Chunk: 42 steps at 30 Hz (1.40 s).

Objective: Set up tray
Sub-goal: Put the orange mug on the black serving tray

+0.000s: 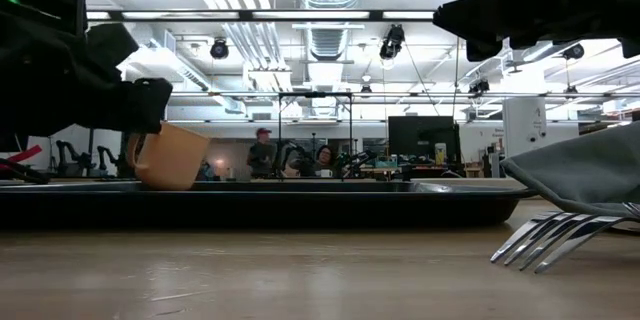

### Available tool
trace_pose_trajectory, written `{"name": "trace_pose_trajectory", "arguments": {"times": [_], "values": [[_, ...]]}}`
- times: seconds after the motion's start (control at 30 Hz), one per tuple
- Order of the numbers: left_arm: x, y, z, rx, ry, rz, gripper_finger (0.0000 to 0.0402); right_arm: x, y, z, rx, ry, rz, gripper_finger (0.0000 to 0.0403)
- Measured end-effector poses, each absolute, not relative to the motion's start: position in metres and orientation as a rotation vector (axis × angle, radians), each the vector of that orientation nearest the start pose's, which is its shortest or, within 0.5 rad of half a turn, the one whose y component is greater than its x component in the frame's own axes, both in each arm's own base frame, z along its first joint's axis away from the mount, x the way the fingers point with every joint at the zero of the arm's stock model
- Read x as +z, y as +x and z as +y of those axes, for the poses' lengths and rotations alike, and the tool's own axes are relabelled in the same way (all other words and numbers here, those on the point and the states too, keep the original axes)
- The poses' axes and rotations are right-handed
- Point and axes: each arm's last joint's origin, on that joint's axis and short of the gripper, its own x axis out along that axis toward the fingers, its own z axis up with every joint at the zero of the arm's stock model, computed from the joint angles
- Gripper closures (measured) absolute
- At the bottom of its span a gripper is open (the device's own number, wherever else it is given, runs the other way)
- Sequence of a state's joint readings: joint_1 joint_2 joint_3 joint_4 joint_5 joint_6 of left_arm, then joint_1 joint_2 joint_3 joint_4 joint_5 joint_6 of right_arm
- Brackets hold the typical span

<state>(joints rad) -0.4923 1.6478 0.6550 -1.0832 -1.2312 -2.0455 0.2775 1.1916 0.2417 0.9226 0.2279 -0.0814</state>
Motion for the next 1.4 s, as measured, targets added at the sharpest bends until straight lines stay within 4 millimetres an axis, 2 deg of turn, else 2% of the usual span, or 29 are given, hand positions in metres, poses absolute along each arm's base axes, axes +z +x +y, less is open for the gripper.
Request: {"name": "trace_pose_trajectory", "arguments": {"times": [0.33,0.7,1.03,1.4], "values": [[0.1238,0.1750,-0.0622,1.231,-0.123,0.296,0.0365,0.1817,0.2033,0.0511,0.050,-0.089,0.025,0.0330],[0.1227,0.1742,-0.0618,1.228,-0.113,0.302,0.0329,0.1816,0.2033,0.0511,0.050,-0.089,0.026,0.0316],[0.1227,0.1742,-0.0618,1.227,-0.102,0.312,0.0324,0.1813,0.2033,0.0511,0.050,-0.090,0.028,0.0331],[0.1228,0.1741,-0.0618,1.225,-0.089,0.322,0.0245,0.1808,0.2033,0.0511,0.050,-0.091,0.032,0.0325]]}}
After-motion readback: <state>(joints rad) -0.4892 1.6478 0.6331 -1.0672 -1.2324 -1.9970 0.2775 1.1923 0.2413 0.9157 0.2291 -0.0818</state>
